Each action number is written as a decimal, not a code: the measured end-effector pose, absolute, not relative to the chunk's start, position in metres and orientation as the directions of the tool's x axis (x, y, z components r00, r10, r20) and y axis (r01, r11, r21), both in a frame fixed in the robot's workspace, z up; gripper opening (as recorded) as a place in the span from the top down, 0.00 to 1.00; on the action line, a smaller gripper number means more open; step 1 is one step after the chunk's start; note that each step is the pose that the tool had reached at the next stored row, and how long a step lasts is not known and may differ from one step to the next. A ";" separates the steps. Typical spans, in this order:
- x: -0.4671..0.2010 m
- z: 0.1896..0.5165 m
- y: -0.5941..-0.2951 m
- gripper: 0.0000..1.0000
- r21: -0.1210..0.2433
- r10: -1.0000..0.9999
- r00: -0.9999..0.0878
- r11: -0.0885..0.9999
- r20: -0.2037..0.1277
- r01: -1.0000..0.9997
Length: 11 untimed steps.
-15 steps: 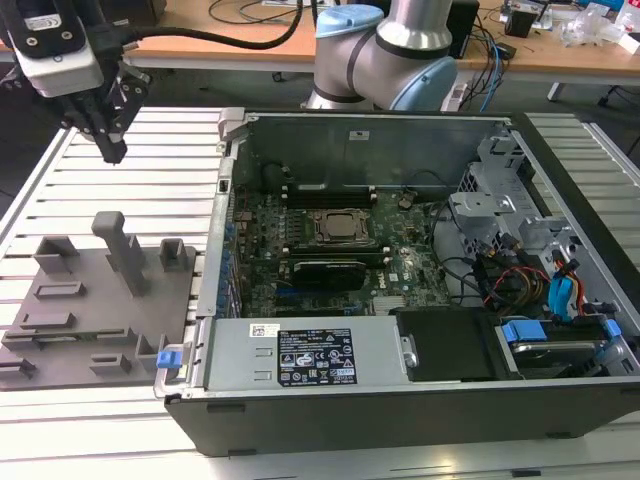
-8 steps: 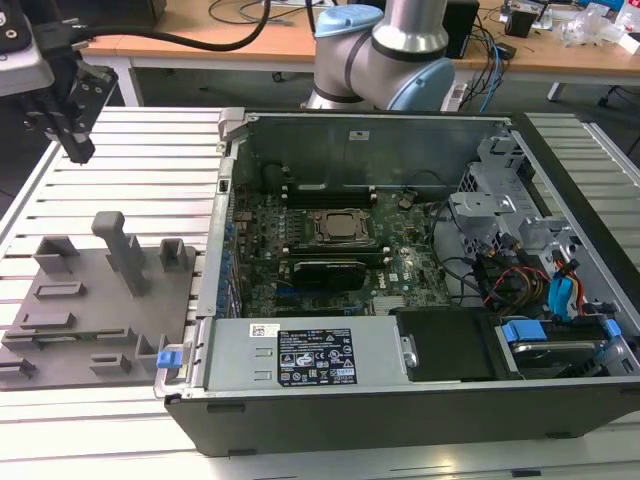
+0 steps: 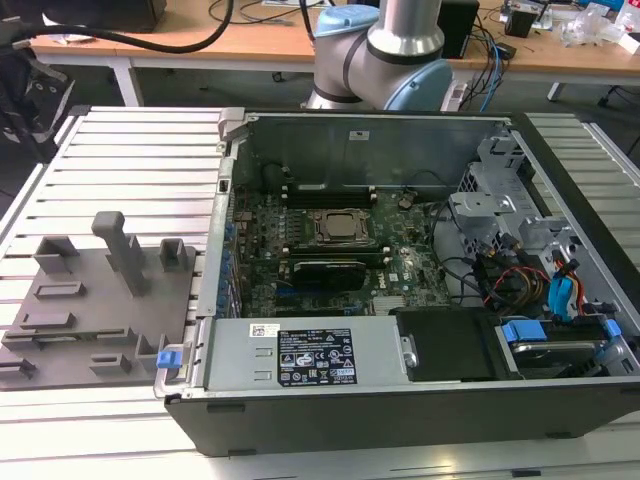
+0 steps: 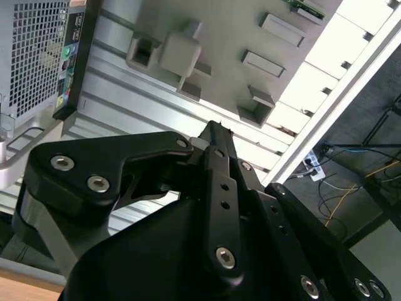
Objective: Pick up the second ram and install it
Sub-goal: 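Reach for the second ram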
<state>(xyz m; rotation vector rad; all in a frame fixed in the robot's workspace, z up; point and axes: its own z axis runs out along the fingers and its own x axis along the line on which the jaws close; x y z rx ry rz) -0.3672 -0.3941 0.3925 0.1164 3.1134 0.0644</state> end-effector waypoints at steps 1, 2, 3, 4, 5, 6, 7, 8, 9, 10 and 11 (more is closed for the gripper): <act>-0.370 0.393 -0.394 0.89 0.042 0.075 -0.997 0.996 -0.024 0.074; -0.373 0.393 -0.394 0.89 0.042 0.075 -0.997 0.996 -0.024 0.074; -0.380 0.393 -0.394 0.89 0.042 0.075 -0.997 0.996 -0.024 0.074; -0.381 0.393 -0.394 0.89 0.042 0.075 -0.997 0.996 -0.024 0.074; -0.381 0.392 -0.394 0.89 0.042 0.075 -0.997 0.996 -0.024 0.074; -0.381 0.393 -0.394 0.89 0.042 0.075 -0.997 0.996 -0.024 0.074; -0.381 0.392 -0.396 0.89 0.042 0.075 -0.997 0.996 -0.024 0.074; -0.381 0.392 -0.398 0.89 0.042 0.075 -0.997 0.996 -0.024 0.074; -0.381 0.392 -0.400 0.89 0.042 0.075 -0.997 0.996 -0.024 0.074; -0.381 0.392 -0.403 0.89 0.042 0.075 -0.997 0.996 -0.024 0.074; -0.381 0.392 -0.405 0.89 0.042 0.075 -0.997 0.996 -0.024 0.074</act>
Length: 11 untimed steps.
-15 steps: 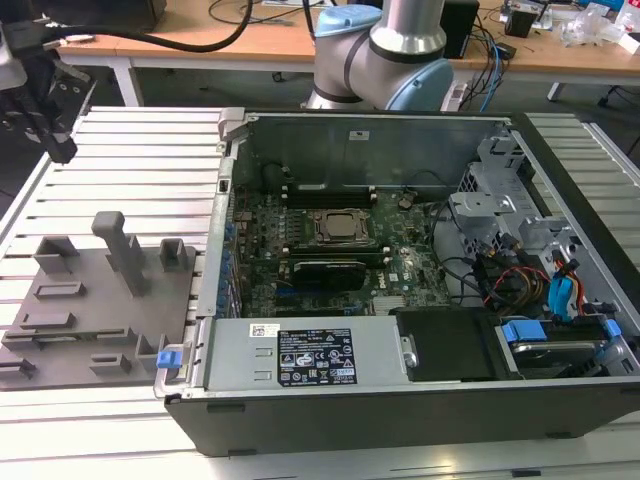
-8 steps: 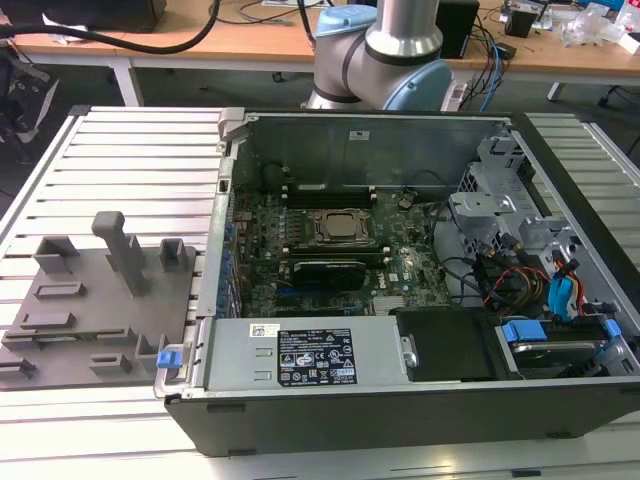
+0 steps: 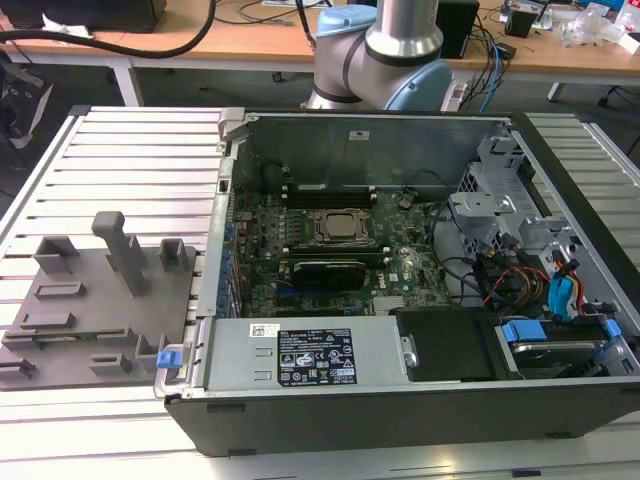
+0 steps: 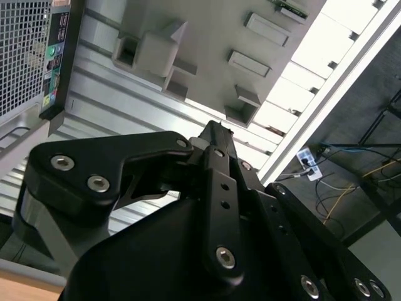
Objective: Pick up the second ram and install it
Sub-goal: 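Reach for the second ram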
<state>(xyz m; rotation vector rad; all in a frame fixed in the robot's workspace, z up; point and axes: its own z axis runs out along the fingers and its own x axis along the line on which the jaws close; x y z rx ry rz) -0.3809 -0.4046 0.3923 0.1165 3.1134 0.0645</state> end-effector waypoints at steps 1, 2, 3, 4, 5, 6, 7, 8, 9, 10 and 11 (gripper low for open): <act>-0.381 0.392 -0.407 0.89 0.042 0.075 -0.997 0.996 -0.024 0.074; -0.381 0.392 -0.408 0.89 0.042 0.075 -0.997 0.996 -0.024 0.074; -0.381 0.392 -0.411 0.89 0.042 0.075 -0.997 0.996 -0.024 0.074; -0.381 0.392 -0.413 0.89 0.042 0.075 -0.997 0.996 -0.024 0.074; -0.381 0.392 -0.415 0.89 0.042 0.075 -0.997 0.996 -0.024 0.074; -0.381 0.392 -0.419 0.89 0.042 0.075 -0.997 0.996 -0.024 0.074; -0.381 0.392 -0.422 0.89 0.042 0.075 -0.997 0.996 -0.024 0.074; -0.381 0.392 -0.425 0.89 0.042 0.075 -0.997 0.996 -0.024 0.074; -0.381 0.392 -0.426 0.89 0.042 0.075 -0.997 0.996 -0.024 0.074; -0.381 0.392 -0.428 0.89 0.042 0.075 -0.997 0.996 -0.024 0.074; -0.381 0.392 -0.431 0.89 0.042 0.075 -0.997 0.996 -0.024 0.074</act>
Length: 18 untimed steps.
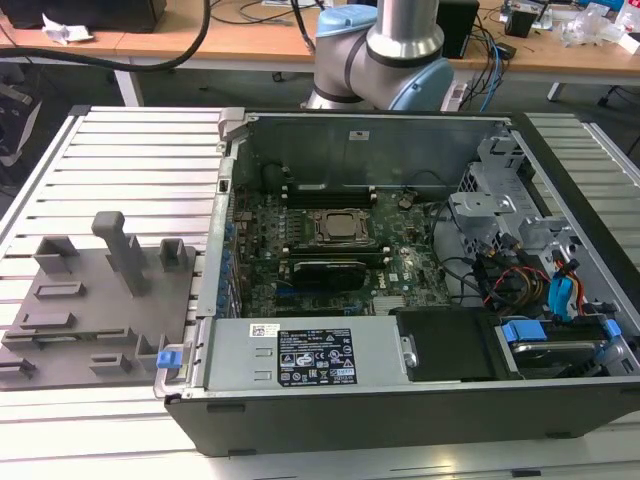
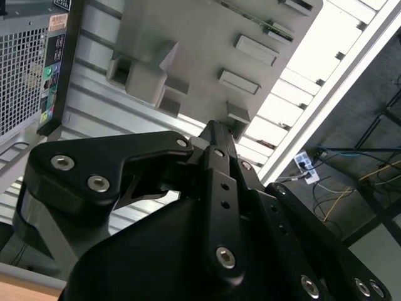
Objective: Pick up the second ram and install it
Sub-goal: 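Reach for the second ram, then pick up the second ram and move it above second insertion slot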
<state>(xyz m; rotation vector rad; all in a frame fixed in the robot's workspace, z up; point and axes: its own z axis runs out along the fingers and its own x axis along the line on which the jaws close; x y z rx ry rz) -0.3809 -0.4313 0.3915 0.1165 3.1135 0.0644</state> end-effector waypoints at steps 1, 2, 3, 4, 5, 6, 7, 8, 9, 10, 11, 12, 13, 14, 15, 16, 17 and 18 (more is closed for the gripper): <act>-0.381 0.391 -0.433 0.89 0.042 0.075 -0.997 0.996 -0.024 0.074; -0.381 0.391 -0.437 0.89 0.042 0.075 -0.997 0.996 -0.024 0.074; -0.381 0.391 -0.440 0.89 0.042 0.075 -0.997 0.996 -0.024 0.074; -0.381 0.391 -0.442 0.89 0.042 0.075 -0.997 0.996 -0.024 0.074; -0.381 0.391 -0.447 0.89 0.042 0.075 -0.997 0.996 -0.024 0.074; -0.381 0.391 -0.453 0.89 0.042 0.075 -0.997 0.996 -0.024 0.074; -0.381 0.391 -0.458 0.89 0.042 0.075 -0.997 0.996 -0.024 0.074; -0.381 0.391 -0.460 0.89 0.042 0.075 -0.997 0.996 -0.024 0.074; -0.381 0.391 -0.460 0.89 0.042 0.075 -0.997 0.996 -0.024 0.074; -0.381 0.391 -0.460 0.89 0.042 0.075 -0.997 0.996 -0.024 0.074; -0.381 0.391 -0.460 0.89 0.042 0.075 -0.997 0.996 -0.024 0.074; -0.381 0.391 -0.460 0.89 0.042 0.075 -0.997 0.996 -0.024 0.074; -0.381 0.391 -0.460 0.89 0.042 0.075 -0.997 0.996 -0.024 0.074; -0.381 0.391 -0.460 0.89 0.042 0.075 -0.997 0.996 -0.024 0.074; -0.381 0.391 -0.460 0.89 0.042 0.075 -0.997 0.996 -0.024 0.074; -0.381 0.391 -0.460 0.89 0.042 0.075 -0.997 0.996 -0.024 0.074; -0.381 0.391 -0.460 0.89 0.042 0.075 -0.997 0.996 -0.024 0.074; -0.381 0.391 -0.460 0.89 0.042 0.075 -0.997 0.996 -0.024 0.074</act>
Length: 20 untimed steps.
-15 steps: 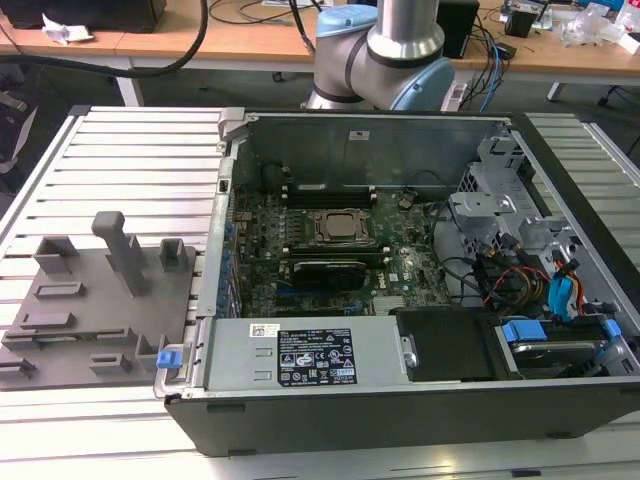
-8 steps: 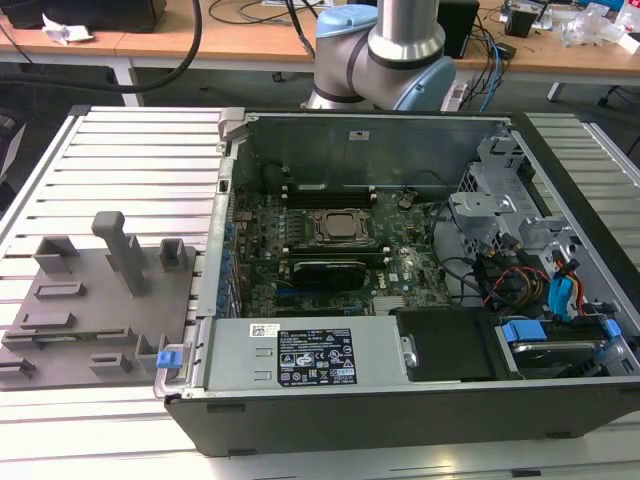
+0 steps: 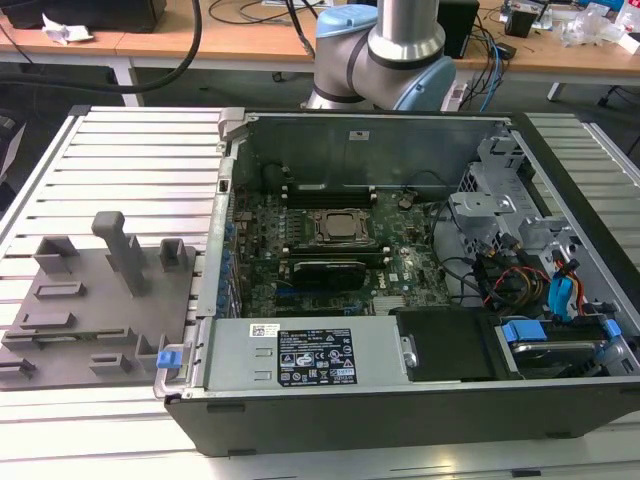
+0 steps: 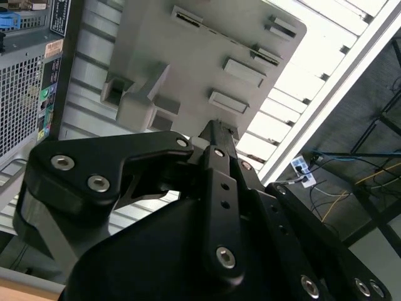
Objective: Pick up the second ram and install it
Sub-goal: 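Pick up the second ram and move it above second insertion slot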
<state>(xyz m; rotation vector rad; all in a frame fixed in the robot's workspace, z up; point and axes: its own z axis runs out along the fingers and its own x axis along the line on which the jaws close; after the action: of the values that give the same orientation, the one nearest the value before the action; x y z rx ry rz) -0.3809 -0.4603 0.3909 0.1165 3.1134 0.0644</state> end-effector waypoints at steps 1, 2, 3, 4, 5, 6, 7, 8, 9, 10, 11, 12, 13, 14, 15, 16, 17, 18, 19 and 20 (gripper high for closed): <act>-0.381 0.391 -0.460 0.89 0.042 0.075 -0.997 0.996 -0.024 0.074; -0.381 0.391 -0.460 0.89 0.042 0.073 -0.997 0.997 -0.024 0.072; -0.381 0.391 -0.460 0.89 0.042 0.046 -0.999 0.998 -0.024 0.045; -0.381 0.391 -0.460 0.89 0.042 0.021 -0.999 0.999 -0.024 0.020; -0.381 0.391 -0.460 0.89 0.042 0.004 -1.000 0.999 -0.024 0.003; -0.381 0.391 -0.460 0.89 0.042 -0.007 -1.000 0.999 -0.024 -0.008; -0.381 0.391 -0.460 0.89 0.042 -0.019 -1.000 0.999 -0.024 -0.020; -0.381 0.391 -0.460 0.89 0.042 -0.047 -0.999 0.998 -0.024 -0.048; -0.381 0.391 -0.460 0.89 0.042 -0.068 -0.997 0.997 -0.024 -0.069; -0.381 0.391 -0.460 0.89 0.042 -0.083 -0.996 0.996 -0.024 -0.084; -0.381 0.391 -0.460 0.89 0.042 -0.093 -0.995 0.995 -0.024 -0.094; -0.381 0.391 -0.460 0.89 0.042 -0.099 -0.995 0.994 -0.024 -0.100; -0.381 0.391 -0.460 0.89 0.042 -0.111 -0.994 0.993 -0.024 -0.112; -0.381 0.391 -0.460 0.89 0.042 -0.120 -0.993 0.992 -0.024 -0.121; -0.381 0.391 -0.460 0.89 0.042 -0.127 -0.992 0.991 -0.024 -0.128; -0.381 0.391 -0.460 0.89 0.042 -0.132 -0.991 0.990 -0.024 -0.133; -0.381 0.391 -0.461 0.89 0.042 -0.138 -0.990 0.989 -0.024 -0.139; -0.381 0.391 -0.461 0.89 0.042 -0.145 -0.989 0.988 -0.024 -0.146; -0.381 0.391 -0.461 0.89 0.042 -0.149 -0.989 0.988 -0.024 -0.150; -0.381 0.391 -0.461 0.89 0.042 -0.159 -0.987 0.986 -0.024 -0.160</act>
<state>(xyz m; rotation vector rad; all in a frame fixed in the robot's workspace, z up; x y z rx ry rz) -0.3809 -0.4606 0.3910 -0.2502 3.1106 0.0687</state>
